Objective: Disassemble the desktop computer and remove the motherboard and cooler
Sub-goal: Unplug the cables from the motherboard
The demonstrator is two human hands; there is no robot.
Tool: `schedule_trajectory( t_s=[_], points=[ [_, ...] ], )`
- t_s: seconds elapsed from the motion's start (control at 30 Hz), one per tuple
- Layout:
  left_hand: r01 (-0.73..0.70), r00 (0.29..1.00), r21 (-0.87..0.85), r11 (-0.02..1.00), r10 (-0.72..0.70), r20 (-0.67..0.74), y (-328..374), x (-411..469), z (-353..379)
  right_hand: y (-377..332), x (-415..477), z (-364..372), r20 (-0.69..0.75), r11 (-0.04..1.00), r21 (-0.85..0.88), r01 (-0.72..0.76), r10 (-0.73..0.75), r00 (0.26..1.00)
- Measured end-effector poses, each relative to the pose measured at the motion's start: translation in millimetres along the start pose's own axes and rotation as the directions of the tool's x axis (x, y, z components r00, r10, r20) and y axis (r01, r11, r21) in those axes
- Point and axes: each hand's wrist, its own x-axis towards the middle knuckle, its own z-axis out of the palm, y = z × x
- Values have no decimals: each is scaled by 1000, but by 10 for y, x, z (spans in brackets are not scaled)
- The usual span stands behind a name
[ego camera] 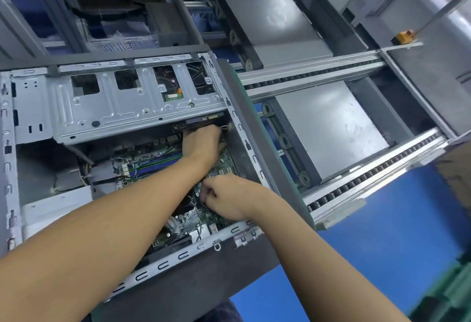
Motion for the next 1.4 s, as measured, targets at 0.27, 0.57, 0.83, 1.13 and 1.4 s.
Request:
schedule_trajectory(
  t_s=[0.27, 0.57, 0.83, 1.13, 1.4],
  points=[
    [-60, 998, 87, 994, 62, -25, 9, -31, -9, 25, -8, -4, -6, 998, 56, 2, -1, 1000],
    [122, 992, -115, 986, -122, 11, 26, 16, -12, 40, 1, 20, -30, 998, 61, 4, -3, 1000],
    [157, 987, -173, 972, -151, 46, 50, 3, -66, 34, -4, 24, -27, 998, 60, -4, 6, 1000],
    [152, 988, -171, 973, -153, 9, 68, -4, -79, 38, 8, 34, -16, 998, 68, -7, 8, 1000],
    [135, 990, -184, 974, -127, 54, 67, 11, -106, 34, -4, 31, -21, 998, 54, 12, -11, 1000]
  ],
)
